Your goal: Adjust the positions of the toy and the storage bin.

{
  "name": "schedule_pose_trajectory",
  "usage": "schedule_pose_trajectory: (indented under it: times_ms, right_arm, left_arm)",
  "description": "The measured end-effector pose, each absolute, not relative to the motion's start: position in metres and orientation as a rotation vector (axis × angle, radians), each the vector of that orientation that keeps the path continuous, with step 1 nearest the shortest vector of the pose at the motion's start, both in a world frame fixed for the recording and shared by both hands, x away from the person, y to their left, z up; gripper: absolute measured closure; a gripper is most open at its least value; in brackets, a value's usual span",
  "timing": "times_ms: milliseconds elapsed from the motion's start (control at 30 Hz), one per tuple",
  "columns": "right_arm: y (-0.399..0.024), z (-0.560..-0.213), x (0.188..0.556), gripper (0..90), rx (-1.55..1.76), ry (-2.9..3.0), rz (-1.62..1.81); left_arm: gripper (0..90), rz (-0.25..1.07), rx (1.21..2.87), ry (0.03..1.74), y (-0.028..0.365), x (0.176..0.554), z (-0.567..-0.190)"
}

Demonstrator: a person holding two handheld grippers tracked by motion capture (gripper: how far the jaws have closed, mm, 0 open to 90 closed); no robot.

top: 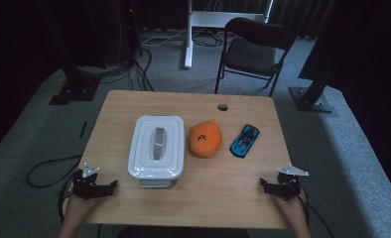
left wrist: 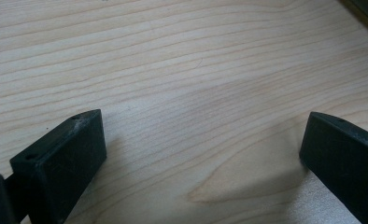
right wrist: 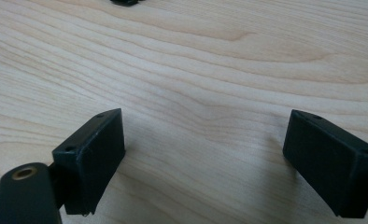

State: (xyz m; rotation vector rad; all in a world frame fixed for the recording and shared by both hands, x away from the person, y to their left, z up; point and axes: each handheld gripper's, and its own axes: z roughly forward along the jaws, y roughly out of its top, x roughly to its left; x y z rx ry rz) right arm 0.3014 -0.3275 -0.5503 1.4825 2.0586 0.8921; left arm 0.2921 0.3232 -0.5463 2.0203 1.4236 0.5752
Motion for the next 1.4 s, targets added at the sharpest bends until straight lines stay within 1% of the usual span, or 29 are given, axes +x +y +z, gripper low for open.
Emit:
schedule_pose_trajectory:
  times_ms: [367,567,867,1400]
  right_arm:
    - [-0.319,-0.543,0.307,12.9,1.501,2.120,0.879]
    - [-0.313,-0.531,0.315,12.9,1.507,2.061,0.920]
    - [-0.297,-0.517,0.335,12.4,1.530,1.996,0.968]
    - [-0.250,-0.510,0.378,12.4,1.587,1.932,0.994]
  left_arm:
    - [0.8,0.575,2.022,1.421,0.323,0.292,-0.546]
    - [0.8,0.575,2.021,1.420,0.323,0.292,-0.546]
    - [0.8,0.575,2.020,1.420,0.323,0.292,-0.546]
    - [0.8,0.575,2.020,1.420,0.323,0.292,-0.546]
